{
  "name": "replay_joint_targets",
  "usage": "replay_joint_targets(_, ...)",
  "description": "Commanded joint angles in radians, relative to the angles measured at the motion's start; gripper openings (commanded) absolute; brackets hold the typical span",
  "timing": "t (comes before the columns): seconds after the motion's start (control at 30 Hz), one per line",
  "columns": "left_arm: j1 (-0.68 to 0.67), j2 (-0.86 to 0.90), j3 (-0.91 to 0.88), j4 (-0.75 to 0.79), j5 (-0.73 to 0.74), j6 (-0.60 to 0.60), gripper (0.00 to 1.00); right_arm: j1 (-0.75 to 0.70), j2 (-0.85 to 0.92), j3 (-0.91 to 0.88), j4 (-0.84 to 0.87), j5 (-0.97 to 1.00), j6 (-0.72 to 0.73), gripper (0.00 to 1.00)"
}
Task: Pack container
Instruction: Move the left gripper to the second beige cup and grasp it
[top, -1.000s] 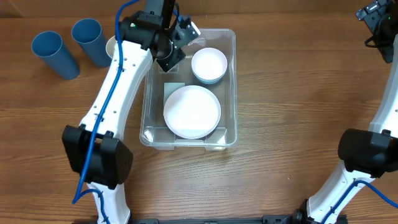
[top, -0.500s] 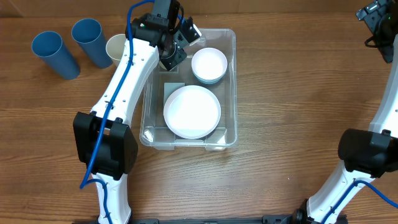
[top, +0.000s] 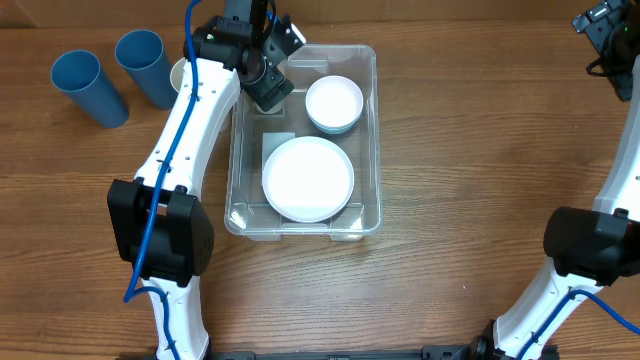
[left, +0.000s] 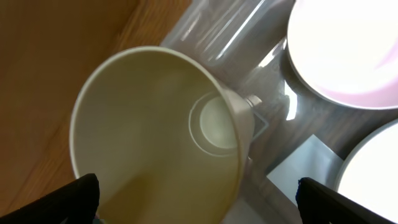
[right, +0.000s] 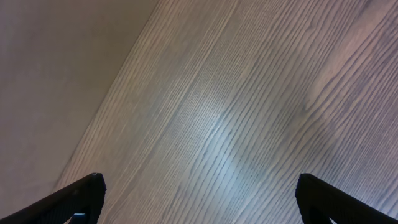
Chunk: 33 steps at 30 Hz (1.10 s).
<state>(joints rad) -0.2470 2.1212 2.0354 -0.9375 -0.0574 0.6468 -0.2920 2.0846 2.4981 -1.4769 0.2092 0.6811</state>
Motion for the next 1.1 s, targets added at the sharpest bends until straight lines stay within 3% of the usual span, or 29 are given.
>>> replay_joint_targets(0.0, -0.001, 0.005, 0.006, 0.030, -0.006, 0.001, 1.00, 0.004, -0.012, 0.008, 0.005, 0.007, 0.008, 1.00)
replay_joint_targets(0.07, -0.006, 0.005, 0.009, 0.028, -0.006, -0.004, 1.00, 0.004, -0.012, 0.008, 0.005, 0.007, 0.008, 1.00)
replay_joint_targets(0.23, -0.035, -0.022, 0.088, 0.003, -0.019, -0.156, 1.00, 0.004, -0.012, 0.008, 0.005, 0.007, 0.008, 1.00)
replay_joint_targets(0.4, -0.076, -0.133, 0.234, -0.175, 0.228, -0.183, 1.00, 0.004, -0.012, 0.008, 0.005, 0.007, 0.008, 1.00)
replay_joint_targets(0.47, -0.073, -0.196, 0.258, -0.256, 0.217, -0.247, 1.00, 0.004, -0.012, 0.008, 0.005, 0.007, 0.008, 1.00)
replay_joint_targets(0.53, -0.042, -0.257, 0.259, -0.318, 0.109, -0.419, 1.00, 0.004, -0.012, 0.008, 0.005, 0.007, 0.008, 1.00)
replay_joint_targets(0.63, 0.070, -0.305, 0.259, -0.425, -0.104, -0.787, 1.00, 0.004, -0.012, 0.008, 0.005, 0.007, 0.008, 1.00)
replay_joint_targets(0.83, 0.269, -0.224, 0.164, -0.460, 0.055, -1.215, 1.00, 0.004, -0.012, 0.008, 0.005, 0.007, 0.008, 1.00)
replay_joint_targets(0.93, 0.306, -0.162, 0.100, -0.446, 0.058, -1.426, 1.00, 0.004, -0.012, 0.008, 0.005, 0.007, 0.008, 1.00)
replay_joint_targets(1.07, 0.312, -0.064, 0.080, -0.425, 0.058, -1.538, 1.00, 0.004, -0.012, 0.008, 0.005, 0.007, 0.008, 1.00)
